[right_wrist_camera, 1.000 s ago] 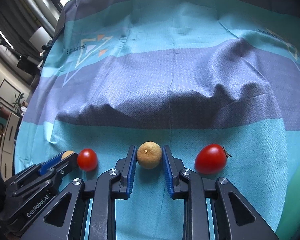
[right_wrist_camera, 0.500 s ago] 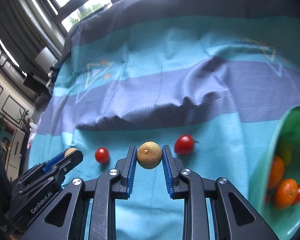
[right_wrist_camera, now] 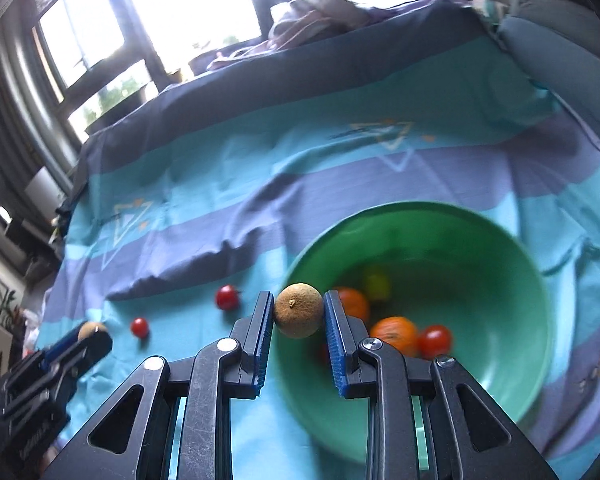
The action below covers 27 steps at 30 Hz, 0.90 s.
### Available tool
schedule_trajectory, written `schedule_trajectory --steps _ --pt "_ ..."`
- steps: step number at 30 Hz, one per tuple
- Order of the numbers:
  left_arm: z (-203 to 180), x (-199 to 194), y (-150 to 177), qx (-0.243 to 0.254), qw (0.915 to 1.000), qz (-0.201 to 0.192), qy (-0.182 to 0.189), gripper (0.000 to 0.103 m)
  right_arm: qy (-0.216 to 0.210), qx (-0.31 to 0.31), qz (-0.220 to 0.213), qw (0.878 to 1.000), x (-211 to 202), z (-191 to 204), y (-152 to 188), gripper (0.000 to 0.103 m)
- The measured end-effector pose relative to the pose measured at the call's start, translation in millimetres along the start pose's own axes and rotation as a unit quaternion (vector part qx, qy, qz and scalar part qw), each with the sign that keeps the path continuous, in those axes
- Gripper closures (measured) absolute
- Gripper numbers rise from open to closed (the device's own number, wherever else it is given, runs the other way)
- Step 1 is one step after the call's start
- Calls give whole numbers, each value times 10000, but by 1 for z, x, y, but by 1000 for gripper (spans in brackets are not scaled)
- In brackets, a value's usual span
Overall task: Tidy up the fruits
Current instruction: 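Carry the tan fruit into the green bowl and open the right gripper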
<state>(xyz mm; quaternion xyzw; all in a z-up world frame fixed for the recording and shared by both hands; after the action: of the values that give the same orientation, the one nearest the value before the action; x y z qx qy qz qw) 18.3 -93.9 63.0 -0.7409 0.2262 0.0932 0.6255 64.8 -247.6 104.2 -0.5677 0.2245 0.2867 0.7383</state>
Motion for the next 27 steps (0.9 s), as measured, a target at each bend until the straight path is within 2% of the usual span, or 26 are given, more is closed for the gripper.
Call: schedule_trajectory --steps 4,11,19,27 --pt "-42 12 3 207 9987 55 461 78 100 310 -242 9992 -12 -26 -14 76" --pt "-93 44 16 144 9952 359 900 78 265 378 -208 9987 -17 -57 -15 75" --pt "-136 72 28 219 9905 697 1166 78 345 575 -94 9977 -21 -87 -13 75" --pt "-156 92 38 240 9868 947 1292 78 429 706 152 9965 -13 -103 -6 75"
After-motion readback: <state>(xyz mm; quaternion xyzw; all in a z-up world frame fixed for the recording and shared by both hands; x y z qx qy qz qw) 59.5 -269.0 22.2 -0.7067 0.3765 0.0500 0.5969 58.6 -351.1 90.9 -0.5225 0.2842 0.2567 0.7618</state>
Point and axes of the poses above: each gripper's, at about its wrist camera, not at the fingertips, and x roughly the way its jaws point, z to its left, y to its underside, the point moved 6 cm from there along x, roughly the way its jaws point, and after that the axes turned 15 degrees about -z, right-handed, at the moved point
